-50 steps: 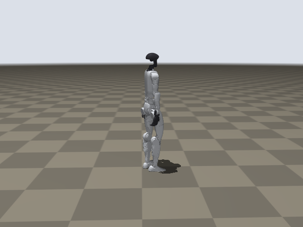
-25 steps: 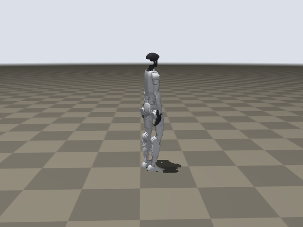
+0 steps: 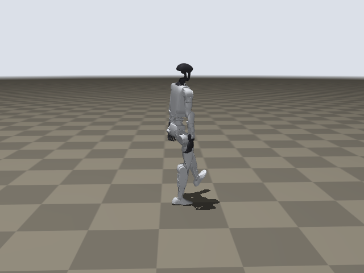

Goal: In place motions

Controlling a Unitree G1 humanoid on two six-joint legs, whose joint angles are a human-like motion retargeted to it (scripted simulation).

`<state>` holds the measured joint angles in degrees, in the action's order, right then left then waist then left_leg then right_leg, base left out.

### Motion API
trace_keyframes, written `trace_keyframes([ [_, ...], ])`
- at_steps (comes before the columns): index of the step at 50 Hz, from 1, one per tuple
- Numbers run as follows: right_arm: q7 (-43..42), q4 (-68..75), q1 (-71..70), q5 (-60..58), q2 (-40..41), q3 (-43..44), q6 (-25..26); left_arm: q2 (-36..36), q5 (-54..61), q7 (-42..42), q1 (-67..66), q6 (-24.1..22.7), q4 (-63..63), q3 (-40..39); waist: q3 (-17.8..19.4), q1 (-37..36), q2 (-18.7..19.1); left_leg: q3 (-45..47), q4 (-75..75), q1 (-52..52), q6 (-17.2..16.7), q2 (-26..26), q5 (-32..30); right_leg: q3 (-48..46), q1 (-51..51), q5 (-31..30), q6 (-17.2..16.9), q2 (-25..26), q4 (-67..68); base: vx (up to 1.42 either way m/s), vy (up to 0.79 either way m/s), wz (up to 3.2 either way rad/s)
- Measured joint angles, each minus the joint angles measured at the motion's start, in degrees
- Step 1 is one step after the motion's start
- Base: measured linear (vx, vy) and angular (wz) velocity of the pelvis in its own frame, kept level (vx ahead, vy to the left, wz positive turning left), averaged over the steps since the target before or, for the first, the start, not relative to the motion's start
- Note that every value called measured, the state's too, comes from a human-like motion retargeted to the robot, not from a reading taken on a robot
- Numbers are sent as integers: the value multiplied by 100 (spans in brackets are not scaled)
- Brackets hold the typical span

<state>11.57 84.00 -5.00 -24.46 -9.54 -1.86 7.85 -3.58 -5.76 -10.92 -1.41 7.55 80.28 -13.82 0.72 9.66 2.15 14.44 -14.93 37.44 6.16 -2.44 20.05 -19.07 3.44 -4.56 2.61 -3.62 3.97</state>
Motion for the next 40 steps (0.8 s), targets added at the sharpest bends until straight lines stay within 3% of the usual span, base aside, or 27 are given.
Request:
trace_keyframes([
  [2,20,-75,7,10,21,23,-12,23,2,-17,-19,7,132,-8,52,-90,-48,67,93,298,112,18,-102,-27,-30,-29,32,-26,-55,-3,1,4],
  [3,27,-109,0,16,37,32,-18,34,8,-36,-28,15,210,-25,52,-71,-65,-92,-10,485,334,-34,-278,-74,-19,-45,45,-45,-85,-5,3,28],
  [5,46,-160,-13,30,81,13,-32,49,22,-82,-74,28,377,-111,87,40,61,-262,-508,578,180,93,-107,-272,-51,-53,87,98,-144,-2,2,-10],
  [7,63,-183,7,36,144,-72,-36,113,28,-109,-195,45,524,-266,111,-369,-307,166,-229,426,258,159,-254,290,10,-79,60,-201,-46,0,1,-134],
  [13,150,-251,96,69,269,-28,-87,101,50,-111,-413,93,905,-315,10,-39,-108,14,352,68,242,34,-320,44,25,-33,16,-47,-111,2,2,35],
  [25,132,78,233,-172,124,68,1,-17,186,-15,-466,127,587,-426,-204,216,-105,149,-1226,-1650,-202,154,-636,-253,7,147,-70,-78,-60,-2,3,24],
  [28,83,98,279,-175,105,109,0,-49,217,19,-453,122,570,-394,-381,306,-1,351,-640,-2488,-367,137,-1240,-296,48,200,-101,41,-73,-4,-1,4],
  [30,74,132,266,-182,94,141,9,-69,215,21,-432,121,568,-372,-482,380,87,648,-112,-2899,-532,161,-797,-320,84,241,-117,137,-57,-3,0,4],
  [32,60,174,258,-174,91,170,30,-76,190,6,-422,114,550,-344,-618,502,200,979,604,-3132,-346,218,-717,-344,101,267,-164,227,-76,-3,-1,15],
  [35,1,220,185,-85,137,209,63,-97,110,-40,-255,141,548,-362,-836,828,319,689,1135,-3091,-235,131,-933,-574,227,283,-255,187,-113,-26,4,63],
  [40,21,203,143,374,244,242,-44,-257,33,5,133,92,184,-182,-746,745,128,417,979,-2899,-99,-82,-817,-732,215,233,-399,21,-144,-32,13,35],
])
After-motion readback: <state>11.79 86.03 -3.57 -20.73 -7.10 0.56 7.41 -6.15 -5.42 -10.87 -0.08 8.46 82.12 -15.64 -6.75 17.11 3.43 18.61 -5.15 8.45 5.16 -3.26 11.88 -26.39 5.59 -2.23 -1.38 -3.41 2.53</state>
